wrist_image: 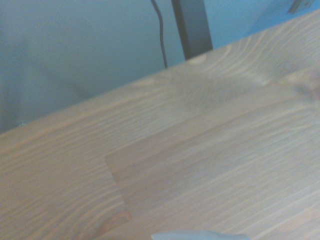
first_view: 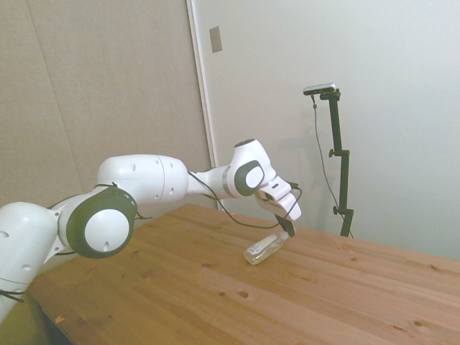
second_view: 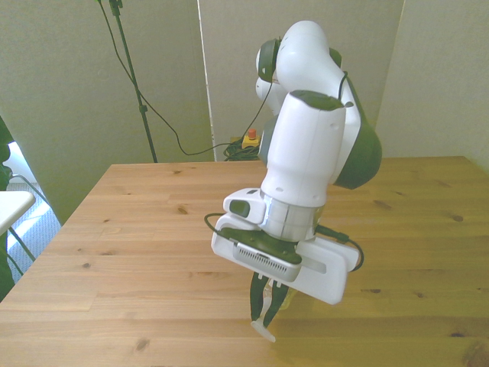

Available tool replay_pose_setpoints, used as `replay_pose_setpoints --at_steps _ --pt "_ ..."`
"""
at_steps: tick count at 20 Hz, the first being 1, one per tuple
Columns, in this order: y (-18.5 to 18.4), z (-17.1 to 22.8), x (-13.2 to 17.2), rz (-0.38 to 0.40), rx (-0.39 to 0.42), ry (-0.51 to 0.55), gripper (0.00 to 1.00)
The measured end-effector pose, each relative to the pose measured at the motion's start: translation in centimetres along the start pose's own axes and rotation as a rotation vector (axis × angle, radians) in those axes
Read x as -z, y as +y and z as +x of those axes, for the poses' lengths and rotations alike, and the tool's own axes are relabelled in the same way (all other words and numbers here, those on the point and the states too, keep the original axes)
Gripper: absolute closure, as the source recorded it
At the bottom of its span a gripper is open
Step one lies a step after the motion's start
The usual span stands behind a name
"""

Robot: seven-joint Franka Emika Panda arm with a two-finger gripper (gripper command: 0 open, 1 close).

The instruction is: Stand the sanitizer

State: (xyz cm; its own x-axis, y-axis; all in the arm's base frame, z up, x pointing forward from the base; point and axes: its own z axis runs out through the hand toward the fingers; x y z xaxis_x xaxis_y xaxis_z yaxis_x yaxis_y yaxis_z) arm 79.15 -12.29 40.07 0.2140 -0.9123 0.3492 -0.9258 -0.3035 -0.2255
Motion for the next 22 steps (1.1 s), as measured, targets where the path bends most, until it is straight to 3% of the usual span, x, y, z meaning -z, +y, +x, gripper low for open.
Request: replay_pose_setpoints --at_steps 12,22 --pt "-1.5 -5.9 9.0 0.097 -0.056 0.299 1.0" --pt "0.8 -11.9 10.7 0.183 -0.127 0.515 1.0"
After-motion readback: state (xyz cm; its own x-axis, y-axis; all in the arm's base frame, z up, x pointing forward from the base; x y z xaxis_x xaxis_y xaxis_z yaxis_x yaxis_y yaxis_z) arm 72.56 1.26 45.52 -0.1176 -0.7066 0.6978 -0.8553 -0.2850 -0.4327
